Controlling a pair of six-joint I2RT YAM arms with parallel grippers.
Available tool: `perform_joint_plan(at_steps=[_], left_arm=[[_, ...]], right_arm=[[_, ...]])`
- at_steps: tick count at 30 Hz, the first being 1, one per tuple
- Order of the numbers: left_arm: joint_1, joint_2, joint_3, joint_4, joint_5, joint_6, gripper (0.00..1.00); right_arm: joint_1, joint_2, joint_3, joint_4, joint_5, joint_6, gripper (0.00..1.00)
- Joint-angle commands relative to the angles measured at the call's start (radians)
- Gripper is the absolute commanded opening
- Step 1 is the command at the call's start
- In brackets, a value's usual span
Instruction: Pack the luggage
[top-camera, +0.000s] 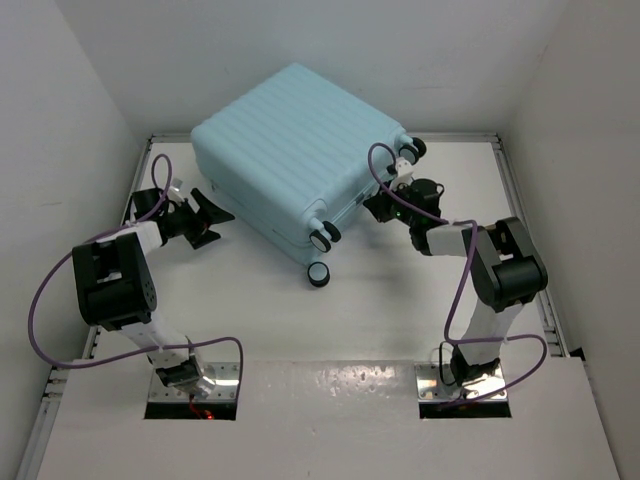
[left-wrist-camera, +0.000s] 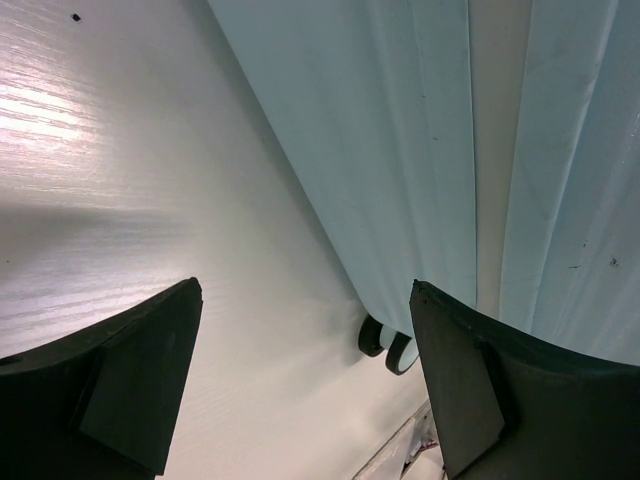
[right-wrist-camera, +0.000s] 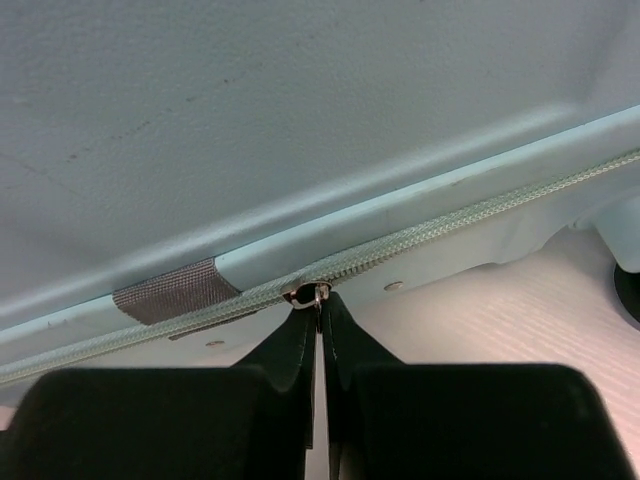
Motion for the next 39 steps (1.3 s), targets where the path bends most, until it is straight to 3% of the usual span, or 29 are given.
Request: perform_joint_plan(at_steps=[1,5,10,18,22,26,28,34,39], left_arm=[[0.012,0.007,0.033,0.006,-0.004,0.023,0.88],[0.012,0.007,0.043,0.006,0.023,0.037,0.86],[0.035,-0.164,0.033,0.017,-0.041,0.069,0.79],[0.018,-0.412,0.067,-0.161,-0.032,0.115,0.84],[-0.095,-0.538,0.027,-0.210,0.002,0.028,0.90],[-0.337,-0.591,-0.004,-0.210,-0.055,-0.049,0.95],[-0.399,-0.591,-0.015,-0.192,-0.076,-0.116,0.97],[-0.577,-0.493,-0.019,-0.022,-0.119,-0.314,0.99],[-0.688,-0.355,0.086,-0.159,-0.213,-0.327,0.99]], right_arm=[[-0.026,-0.048,-0.013,0.179,-0.019,-0.008,0.00],[-0.017,-0.055,-0.029,0.207,-0.059,-0.036,0.00],[-0.041,-0.065,-0.030,0.150,-0.009,-0.011,0.00],[-0.073,-0.048,-0.001,0.095,0.024,0.032,0.00],[-0.057,-0.034,0.024,0.081,0.012,0.039,0.00],[-0.037,-0.034,0.034,0.069,0.009,0.033,0.00],[-0.029,-0.037,0.043,0.053,0.010,0.028,0.00],[-0.018,-0.049,0.048,0.038,0.012,0.018,0.00],[-0.018,-0.058,0.037,0.044,0.013,0.019,0.00]])
